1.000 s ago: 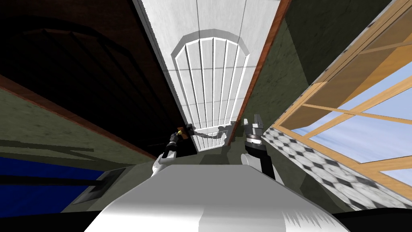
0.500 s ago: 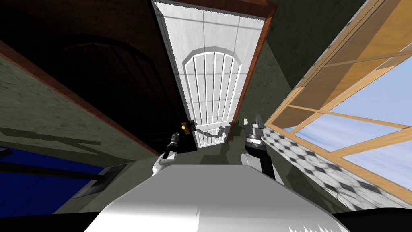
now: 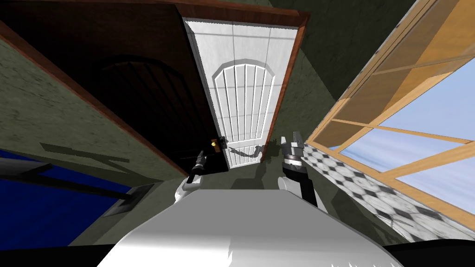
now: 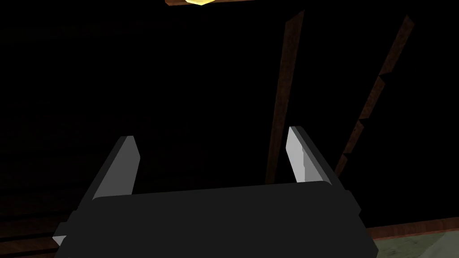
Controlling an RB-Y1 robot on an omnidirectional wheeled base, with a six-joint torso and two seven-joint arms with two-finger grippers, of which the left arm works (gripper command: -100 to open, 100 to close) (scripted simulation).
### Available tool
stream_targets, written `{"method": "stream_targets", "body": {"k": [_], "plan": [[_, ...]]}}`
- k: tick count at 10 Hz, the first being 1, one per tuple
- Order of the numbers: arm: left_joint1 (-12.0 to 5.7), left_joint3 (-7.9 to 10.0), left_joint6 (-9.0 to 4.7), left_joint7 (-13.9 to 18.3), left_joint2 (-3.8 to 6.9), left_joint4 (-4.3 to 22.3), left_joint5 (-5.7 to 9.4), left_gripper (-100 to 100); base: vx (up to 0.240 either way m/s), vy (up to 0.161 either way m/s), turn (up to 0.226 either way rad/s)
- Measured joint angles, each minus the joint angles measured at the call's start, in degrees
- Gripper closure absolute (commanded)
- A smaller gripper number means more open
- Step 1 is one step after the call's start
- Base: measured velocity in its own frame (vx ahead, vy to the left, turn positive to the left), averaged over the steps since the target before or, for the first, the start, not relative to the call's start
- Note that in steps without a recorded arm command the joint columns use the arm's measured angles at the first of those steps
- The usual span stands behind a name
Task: Pull the door open
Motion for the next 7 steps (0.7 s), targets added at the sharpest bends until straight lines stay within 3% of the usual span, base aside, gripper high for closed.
{"method": "stream_targets", "body": {"k": [1, 3, 5, 7], "plan": [[0.47, 0.93, -0.22, -0.02, 0.57, 0.77, 0.17, -100, 0.128, 0.146, -0.001], [0.76, 1.56, -0.20, -0.29, 0.46, 0.79, 0.17, -100, 0.173, 0.035, -0.064], [-0.18, 1.11, -0.37, -0.28, 0.31, 1.04, 0.12, -100, 0.239, -0.058, -0.114], [-1.28, 0.22, -0.14, -0.71, -0.94, 0.11, -0.21, -100, 0.180, -0.064, -0.093]]}}
